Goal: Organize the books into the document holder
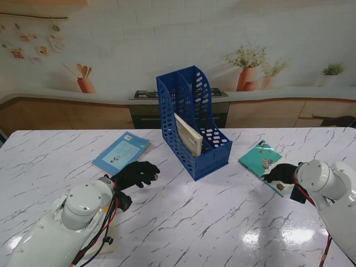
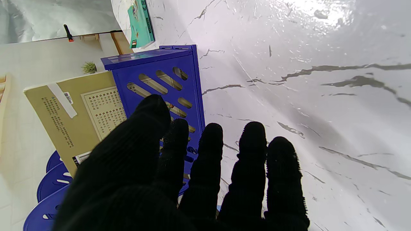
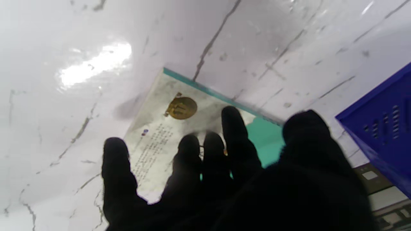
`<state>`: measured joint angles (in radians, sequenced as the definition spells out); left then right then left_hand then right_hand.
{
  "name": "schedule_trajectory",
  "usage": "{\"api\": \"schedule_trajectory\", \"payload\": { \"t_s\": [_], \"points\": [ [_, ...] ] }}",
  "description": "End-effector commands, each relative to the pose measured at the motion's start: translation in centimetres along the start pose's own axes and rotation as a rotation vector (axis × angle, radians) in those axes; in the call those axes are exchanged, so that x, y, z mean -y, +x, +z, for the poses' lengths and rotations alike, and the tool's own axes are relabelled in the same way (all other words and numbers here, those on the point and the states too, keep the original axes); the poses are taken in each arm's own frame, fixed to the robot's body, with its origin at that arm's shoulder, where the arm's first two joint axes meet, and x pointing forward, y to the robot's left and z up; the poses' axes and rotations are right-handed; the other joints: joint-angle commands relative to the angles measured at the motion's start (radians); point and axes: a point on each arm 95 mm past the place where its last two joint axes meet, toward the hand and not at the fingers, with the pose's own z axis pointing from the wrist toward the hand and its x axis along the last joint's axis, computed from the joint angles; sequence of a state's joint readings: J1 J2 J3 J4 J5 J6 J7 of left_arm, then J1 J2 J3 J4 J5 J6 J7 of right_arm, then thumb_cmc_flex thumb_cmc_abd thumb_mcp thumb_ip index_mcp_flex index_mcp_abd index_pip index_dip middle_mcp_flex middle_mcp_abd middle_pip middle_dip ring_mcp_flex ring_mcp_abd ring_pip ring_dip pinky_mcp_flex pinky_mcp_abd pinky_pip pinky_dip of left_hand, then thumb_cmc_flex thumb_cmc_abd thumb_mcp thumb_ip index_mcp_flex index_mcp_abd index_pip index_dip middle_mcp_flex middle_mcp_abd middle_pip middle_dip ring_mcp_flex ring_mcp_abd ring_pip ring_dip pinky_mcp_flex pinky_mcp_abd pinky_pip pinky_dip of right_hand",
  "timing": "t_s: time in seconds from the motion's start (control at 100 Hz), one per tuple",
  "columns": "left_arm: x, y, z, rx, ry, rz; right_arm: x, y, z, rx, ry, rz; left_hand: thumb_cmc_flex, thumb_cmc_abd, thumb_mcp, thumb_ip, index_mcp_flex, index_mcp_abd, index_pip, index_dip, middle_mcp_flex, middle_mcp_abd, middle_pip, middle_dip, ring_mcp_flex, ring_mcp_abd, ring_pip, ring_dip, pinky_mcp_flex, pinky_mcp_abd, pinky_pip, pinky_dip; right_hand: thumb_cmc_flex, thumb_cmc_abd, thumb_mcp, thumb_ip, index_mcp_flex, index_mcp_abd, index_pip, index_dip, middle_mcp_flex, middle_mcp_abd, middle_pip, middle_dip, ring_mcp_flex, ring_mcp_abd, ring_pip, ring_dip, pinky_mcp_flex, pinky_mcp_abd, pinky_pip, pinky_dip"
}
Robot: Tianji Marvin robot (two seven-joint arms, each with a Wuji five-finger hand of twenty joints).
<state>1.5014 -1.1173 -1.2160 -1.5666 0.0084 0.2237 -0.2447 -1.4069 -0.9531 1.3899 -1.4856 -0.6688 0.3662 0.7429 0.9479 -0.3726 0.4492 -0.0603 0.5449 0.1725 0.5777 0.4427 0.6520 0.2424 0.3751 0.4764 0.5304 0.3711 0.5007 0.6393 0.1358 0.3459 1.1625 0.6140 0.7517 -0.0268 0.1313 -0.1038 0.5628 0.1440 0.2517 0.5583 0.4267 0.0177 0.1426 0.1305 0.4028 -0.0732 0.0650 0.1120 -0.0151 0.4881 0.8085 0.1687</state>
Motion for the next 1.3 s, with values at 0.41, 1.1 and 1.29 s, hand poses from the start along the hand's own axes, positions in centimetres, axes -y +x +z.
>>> {"api": "schedule_trajectory", "payload": {
  "t_s": [0.41,1.1,1.29],
  "points": [
    [-0.8,-0.5,-0.3,-0.009,-0.016,-0.003,7.9,3.1,-1.9,-0.147,0.339,-0.119,0.031,0.02,-0.034,0.023,0.007,0.005,0.02,-0.002,-0.021,0.003,0.017,-0.005,-0.01,-0.008,0.023,-0.002,-0.004,0.015,0.005,0.008,0.059,0.06,-0.105,0.062,0.115,0.067,0.037,0.008,0.25,0.152,0.132,0.059,0.204,0.158,0.061,0.019,0.1,-0.386,0.149,0.078],
    [-0.7,-0.7,-0.3,-0.004,-0.006,-0.009,6.6,5.8,-5.7,-0.362,-0.15,-0.077,0.036,0.02,-0.036,0.023,0.008,0.005,0.024,-0.004,-0.019,0.003,0.019,-0.005,-0.011,-0.007,0.023,-0.002,-0.004,0.015,0.005,0.009,0.022,-0.027,-0.139,0.069,0.208,-0.103,0.167,0.076,0.433,0.044,0.17,0.154,0.386,0.159,0.182,0.147,0.197,-0.125,0.265,0.181],
    [-0.7,-0.7,-0.2,-0.008,-0.009,-0.008,6.5,4.0,-3.4,-0.294,-0.184,-0.069,0.036,0.019,-0.036,0.023,0.009,0.007,0.024,-0.005,-0.019,0.003,0.019,-0.005,-0.008,-0.007,0.024,-0.002,-0.004,0.015,0.005,0.009,0.045,-0.081,-0.127,0.078,0.208,-0.12,0.181,0.088,0.434,0.032,0.181,0.18,0.391,0.15,0.172,0.165,0.199,-0.125,0.26,0.202]
  ]
}}
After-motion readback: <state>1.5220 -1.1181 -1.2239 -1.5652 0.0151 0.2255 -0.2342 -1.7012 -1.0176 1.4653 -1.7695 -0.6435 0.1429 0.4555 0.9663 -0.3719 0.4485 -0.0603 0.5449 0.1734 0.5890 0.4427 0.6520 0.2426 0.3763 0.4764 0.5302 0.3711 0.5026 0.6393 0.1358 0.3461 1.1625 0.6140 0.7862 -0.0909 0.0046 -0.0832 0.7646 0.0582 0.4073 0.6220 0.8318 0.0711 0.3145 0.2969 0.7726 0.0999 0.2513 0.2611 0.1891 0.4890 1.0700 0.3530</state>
